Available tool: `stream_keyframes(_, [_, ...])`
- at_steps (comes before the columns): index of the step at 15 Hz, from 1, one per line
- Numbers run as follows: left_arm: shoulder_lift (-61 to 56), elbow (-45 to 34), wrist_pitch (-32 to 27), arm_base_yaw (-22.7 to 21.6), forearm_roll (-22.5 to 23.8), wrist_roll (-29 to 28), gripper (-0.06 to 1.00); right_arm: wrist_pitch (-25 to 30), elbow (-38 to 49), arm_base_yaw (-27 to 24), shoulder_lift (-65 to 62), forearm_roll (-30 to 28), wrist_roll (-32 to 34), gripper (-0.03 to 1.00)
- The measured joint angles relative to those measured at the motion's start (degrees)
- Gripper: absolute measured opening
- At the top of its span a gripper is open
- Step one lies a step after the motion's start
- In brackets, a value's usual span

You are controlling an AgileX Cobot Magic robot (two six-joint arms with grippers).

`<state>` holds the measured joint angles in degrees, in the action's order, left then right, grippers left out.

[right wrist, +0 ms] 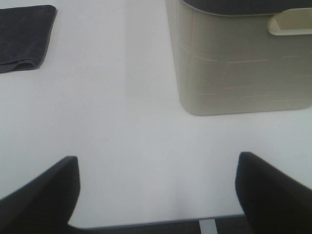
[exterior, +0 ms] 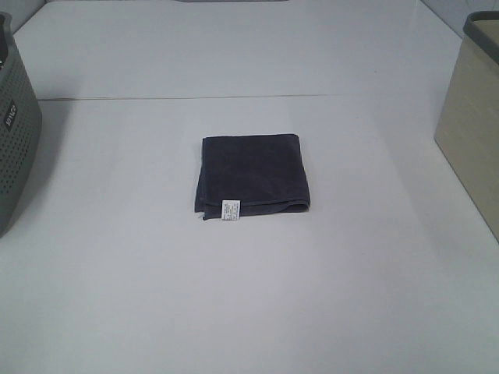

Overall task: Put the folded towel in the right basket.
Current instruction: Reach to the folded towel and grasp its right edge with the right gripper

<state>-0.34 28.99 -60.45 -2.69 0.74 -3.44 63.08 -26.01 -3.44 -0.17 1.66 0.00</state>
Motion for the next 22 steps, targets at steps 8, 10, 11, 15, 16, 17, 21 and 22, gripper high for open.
stream_keyframes(8, [0.00,0.00,0.00,0.00,0.00,0.00,0.99,0.00,0.00,0.00,0.00,0.00,0.00,0.84])
stream_keyframes(10, [0.00,0.00,0.00,0.00,0.00,0.00,0.99,0.00,0.00,0.00,0.00,0.00,0.00,0.84])
stream_keyframes(11, [0.00,0.00,0.00,0.00,0.00,0.00,0.99,0.00,0.00,0.00,0.00,0.00,0.00,0.84])
stream_keyframes(15, [0.00,0.00,0.00,0.00,0.00,0.00,0.99,0.00,0.00,0.00,0.00,0.00,0.00,0.84])
stream_keyframes(16, [0.00,0.00,0.00,0.00,0.00,0.00,0.99,0.00,0.00,0.00,0.00,0.00,0.00,0.84])
stream_keyframes(17, [0.00,0.00,0.00,0.00,0.00,0.00,0.99,0.00,0.00,0.00,0.00,0.00,0.00,0.84])
stream_keyframes(21, [0.00,0.00,0.00,0.00,0.00,0.00,0.99,0.00,0.00,0.00,0.00,0.00,0.00,0.84])
stream_keyframes(22, [0.00,0.00,0.00,0.00,0.00,0.00,0.99,0.00,0.00,0.00,0.00,0.00,0.00,0.84])
